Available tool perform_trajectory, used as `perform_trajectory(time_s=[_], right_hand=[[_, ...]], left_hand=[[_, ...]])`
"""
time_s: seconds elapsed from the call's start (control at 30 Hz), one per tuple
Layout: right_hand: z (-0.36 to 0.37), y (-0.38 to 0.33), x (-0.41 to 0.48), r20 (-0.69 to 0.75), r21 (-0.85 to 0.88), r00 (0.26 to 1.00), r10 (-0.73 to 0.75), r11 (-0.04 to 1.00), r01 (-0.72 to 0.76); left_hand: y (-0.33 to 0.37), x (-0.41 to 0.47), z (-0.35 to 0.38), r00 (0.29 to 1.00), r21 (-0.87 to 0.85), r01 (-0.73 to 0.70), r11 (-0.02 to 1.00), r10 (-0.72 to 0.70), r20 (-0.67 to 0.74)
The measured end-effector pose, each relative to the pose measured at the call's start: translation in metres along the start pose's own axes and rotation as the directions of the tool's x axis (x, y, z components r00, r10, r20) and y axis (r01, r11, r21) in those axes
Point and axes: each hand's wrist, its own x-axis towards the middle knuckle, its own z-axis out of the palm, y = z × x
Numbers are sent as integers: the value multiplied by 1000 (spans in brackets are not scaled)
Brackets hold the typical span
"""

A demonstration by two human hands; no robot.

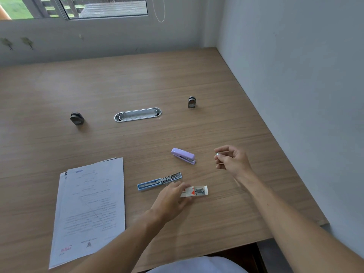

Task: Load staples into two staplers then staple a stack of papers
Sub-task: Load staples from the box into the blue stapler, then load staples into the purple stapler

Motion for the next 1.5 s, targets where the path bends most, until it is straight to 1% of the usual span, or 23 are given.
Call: perform_trajectory(time_s=[0.13,0.27,0.33,0.4,0.47,0.5,0.57,0.67,0.73,0.8,0.87,1.03,1.17,1.33,1.5], right_hand=[[3,4,2,25,36,998,65,997,-66],[6,9,4,60,8,992,114,993,-114],[8,12,6,73,-4,989,129,992,-129],[13,14,9,86,-15,986,144,990,-143],[18,15,12,92,-24,982,165,986,-164],[21,16,13,94,-24,980,177,984,-175],[25,18,13,101,-8,974,201,980,-201],[30,20,13,126,21,963,238,970,-242],[32,22,13,148,36,955,255,964,-263],[34,24,13,169,50,950,261,961,-273],[36,25,12,180,37,952,247,966,-258],[39,22,9,242,-19,953,184,983,-184],[46,15,7,284,-108,950,132,989,-105],[57,6,4,303,-176,950,67,984,-14],[66,-1,1,296,-185,955,18,982,39]], left_hand=[[-11,-3,13,1000,76,-7,997,5,24],[-15,-3,13,998,120,-26,992,20,51],[-18,-3,8,999,138,-40,990,44,-23],[-24,-1,2,986,162,-15,987,42,-162],[-33,1,-6,964,199,63,978,-8,-266],[-38,2,-10,958,213,115,970,-52,-281],[-48,4,-18,958,237,197,951,-135,-252],[-57,9,-26,965,225,255,940,-231,-126],[-58,12,-28,968,193,249,949,-240,-70],[-60,13,-28,968,152,248,957,-240,-66],[-60,13,-27,968,126,247,961,-240,-66],[-51,12,-36,990,119,133,984,-125,-68],[-44,11,-49,988,77,85,993,-75,-132],[-39,12,-62,979,95,62,994,-42,-199],[-38,11,-71,973,88,52,995,-31,-229]])
